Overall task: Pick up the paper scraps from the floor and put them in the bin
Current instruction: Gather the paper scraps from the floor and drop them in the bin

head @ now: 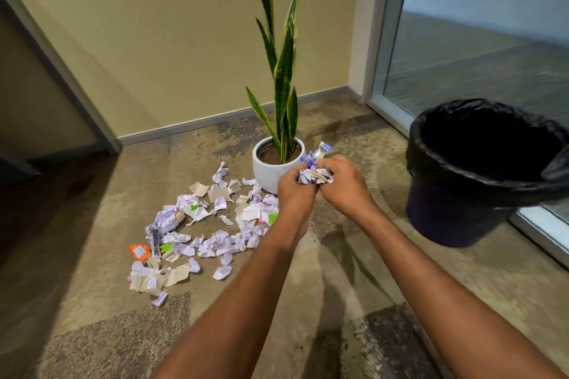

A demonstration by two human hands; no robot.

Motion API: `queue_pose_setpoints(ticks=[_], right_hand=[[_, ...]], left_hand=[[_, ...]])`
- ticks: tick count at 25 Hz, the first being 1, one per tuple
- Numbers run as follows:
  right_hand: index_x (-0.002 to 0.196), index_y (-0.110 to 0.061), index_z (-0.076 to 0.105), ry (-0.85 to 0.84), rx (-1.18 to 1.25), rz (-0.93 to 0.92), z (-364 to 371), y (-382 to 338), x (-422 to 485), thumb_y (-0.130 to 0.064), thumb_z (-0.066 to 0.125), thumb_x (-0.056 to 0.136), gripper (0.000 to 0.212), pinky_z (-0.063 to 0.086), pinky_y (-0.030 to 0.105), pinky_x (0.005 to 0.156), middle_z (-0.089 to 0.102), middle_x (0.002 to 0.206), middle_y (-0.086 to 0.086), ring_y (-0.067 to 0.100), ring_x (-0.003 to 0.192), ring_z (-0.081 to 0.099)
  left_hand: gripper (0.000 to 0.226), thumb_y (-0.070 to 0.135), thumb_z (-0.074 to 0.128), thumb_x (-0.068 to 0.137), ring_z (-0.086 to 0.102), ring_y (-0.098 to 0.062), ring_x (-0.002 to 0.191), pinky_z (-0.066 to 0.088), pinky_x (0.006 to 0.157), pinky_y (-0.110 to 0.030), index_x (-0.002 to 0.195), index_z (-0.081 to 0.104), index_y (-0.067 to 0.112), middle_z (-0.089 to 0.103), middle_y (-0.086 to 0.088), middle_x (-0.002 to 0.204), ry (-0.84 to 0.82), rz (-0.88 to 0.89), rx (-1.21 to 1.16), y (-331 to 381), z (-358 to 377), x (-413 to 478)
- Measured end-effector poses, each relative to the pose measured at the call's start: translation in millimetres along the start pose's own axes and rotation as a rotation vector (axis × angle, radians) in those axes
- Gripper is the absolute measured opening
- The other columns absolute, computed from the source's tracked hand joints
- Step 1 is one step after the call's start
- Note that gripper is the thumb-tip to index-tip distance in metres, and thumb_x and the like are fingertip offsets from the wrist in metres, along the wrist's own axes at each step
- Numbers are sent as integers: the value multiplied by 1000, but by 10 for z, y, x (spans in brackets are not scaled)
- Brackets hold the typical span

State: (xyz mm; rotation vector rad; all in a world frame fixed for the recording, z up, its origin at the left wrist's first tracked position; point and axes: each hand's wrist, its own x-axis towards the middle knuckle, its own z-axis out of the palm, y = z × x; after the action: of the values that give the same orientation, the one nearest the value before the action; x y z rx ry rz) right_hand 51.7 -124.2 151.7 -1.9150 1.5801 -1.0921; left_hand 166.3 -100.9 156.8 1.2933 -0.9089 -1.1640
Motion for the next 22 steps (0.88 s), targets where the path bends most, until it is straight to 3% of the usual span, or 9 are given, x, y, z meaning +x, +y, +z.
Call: queue_pose_setpoints(ticks=[4, 9, 14, 16, 17, 19, 21, 22], right_hand=[[113, -16, 83, 153, -73, -4, -735, 63, 162, -1, 70, 81, 38, 36, 12, 68, 68, 103, 4, 17, 88, 59], [111, -18, 83, 292, -99, 82, -1541, 243, 181, -4, 73, 83, 34, 45, 24, 77, 73, 104, 3, 16, 91, 64], [105, -19, 80, 318, -64, 264, -2048, 548, 94, -5, 78, 76, 32, 48, 27, 68, 75, 84, -2, 11, 74, 64], [106, -17, 78, 322, -3, 350, -2197, 691, 74, -3, 80, 73, 36, 52, 27, 66, 77, 86, 0, 11, 72, 63], [106, -19, 77, 334, 26, 396, -2261, 758, 75, -1, 81, 72, 38, 53, 23, 60, 77, 87, 1, 11, 71, 64], [110, -26, 75, 372, 52, 471, -2361, 864, 81, 2, 82, 70, 49, 48, 14, 47, 74, 87, -5, 10, 68, 64], [129, -27, 73, 390, 77, 514, -2413, 960, 86, 5, 83, 73, 66, 49, 15, 47, 71, 99, -3, 7, 70, 65], [135, -25, 71, 399, 94, 530, -2425, 1001, 88, 7, 83, 75, 69, 53, 19, 49, 69, 107, 0, 6, 72, 66]], left_hand=[[55, -17, 60, 85, 71, -32, 119, 57, 106, -48, 133, 69, 6, 77, -15, 119, -113, 45, 11, 320, 711, 87], [56, -21, 57, 84, 71, -31, 120, 55, 105, -44, 133, 69, 6, 77, -15, 121, -310, 73, -27, 524, 1478, 22], [55, -23, 57, 82, 70, -24, 104, 56, 91, -33, 130, 68, 1, 75, -21, 122, -472, 8, -6, 547, 2003, -87], [54, -24, 62, 79, 68, -23, 103, 54, 90, -34, 126, 64, 2, 72, -24, 127, -520, -45, -31, 541, 2144, -133], [57, -23, 67, 75, 68, -23, 106, 54, 94, -36, 124, 62, 6, 69, -24, 131, -550, -64, -41, 536, 2198, -147], [82, -22, 70, 75, 63, -30, 128, 51, 110, -44, 149, 46, 2, 56, -24, 150, -604, -100, -29, 522, 2280, -132], [99, -24, 60, 81, 42, -32, 151, 45, 119, -50, 166, 19, 8, 32, -20, 169, -624, -127, 28, 519, 2321, -101], [100, -24, 53, 83, 33, -30, 157, 43, 121, -49, 168, 16, 12, 25, -18, 172, -618, -127, 47, 521, 2319, -88]])
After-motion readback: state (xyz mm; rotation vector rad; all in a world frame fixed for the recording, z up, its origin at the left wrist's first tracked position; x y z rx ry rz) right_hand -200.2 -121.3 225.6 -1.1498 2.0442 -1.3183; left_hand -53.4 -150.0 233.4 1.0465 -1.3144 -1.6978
